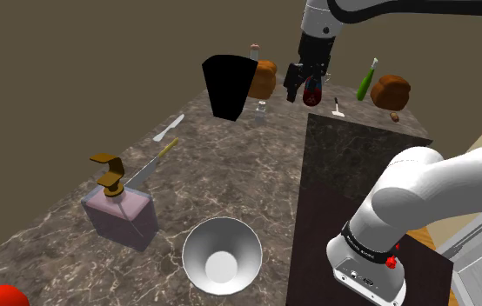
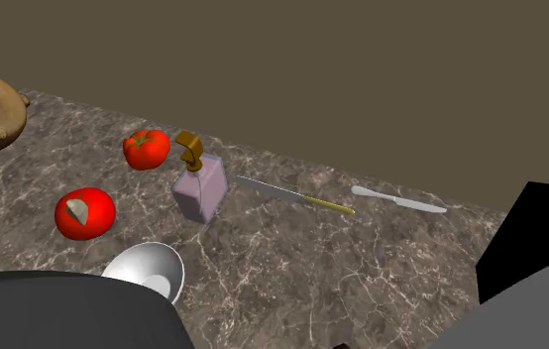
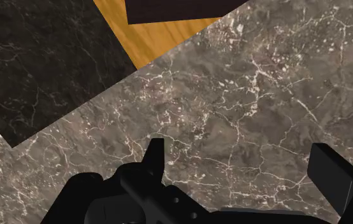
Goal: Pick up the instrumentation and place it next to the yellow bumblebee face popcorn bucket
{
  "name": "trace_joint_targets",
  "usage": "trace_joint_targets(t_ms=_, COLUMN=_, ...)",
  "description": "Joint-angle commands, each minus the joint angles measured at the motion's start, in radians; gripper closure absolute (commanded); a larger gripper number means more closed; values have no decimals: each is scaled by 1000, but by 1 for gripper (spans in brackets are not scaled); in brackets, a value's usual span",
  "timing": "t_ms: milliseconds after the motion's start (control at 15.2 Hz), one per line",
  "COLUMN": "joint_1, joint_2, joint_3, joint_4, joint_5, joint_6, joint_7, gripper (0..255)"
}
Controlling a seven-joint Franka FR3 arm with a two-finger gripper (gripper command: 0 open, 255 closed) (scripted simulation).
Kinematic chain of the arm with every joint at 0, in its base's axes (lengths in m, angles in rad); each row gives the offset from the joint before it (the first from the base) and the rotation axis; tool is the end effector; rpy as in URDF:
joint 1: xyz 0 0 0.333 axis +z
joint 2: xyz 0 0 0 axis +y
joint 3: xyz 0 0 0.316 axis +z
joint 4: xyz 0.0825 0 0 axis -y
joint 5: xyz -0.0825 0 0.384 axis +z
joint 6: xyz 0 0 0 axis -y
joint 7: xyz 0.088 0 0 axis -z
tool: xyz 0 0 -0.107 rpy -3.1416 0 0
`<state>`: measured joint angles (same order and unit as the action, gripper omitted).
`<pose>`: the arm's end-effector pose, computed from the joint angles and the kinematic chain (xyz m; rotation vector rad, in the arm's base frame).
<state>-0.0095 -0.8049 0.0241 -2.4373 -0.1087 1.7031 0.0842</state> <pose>0.3132 -0.0039 0.5703 3.0156 -0.0993 0.1150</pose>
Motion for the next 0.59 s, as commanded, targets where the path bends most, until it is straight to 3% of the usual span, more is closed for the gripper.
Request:
trace_joint_targets(t_ms=0, joint_1=0, joint_2=0, joint_3=0, joint_4=0, joint_5=0, joint_6=0, joint_7=0, gripper=0)
trace_joint_targets(t_ms=528, joint_1=4, joint_2=109, joint_3=192, joint_4=-30, joint_5=139, joint_6=105, joint_7=359, gripper=0)
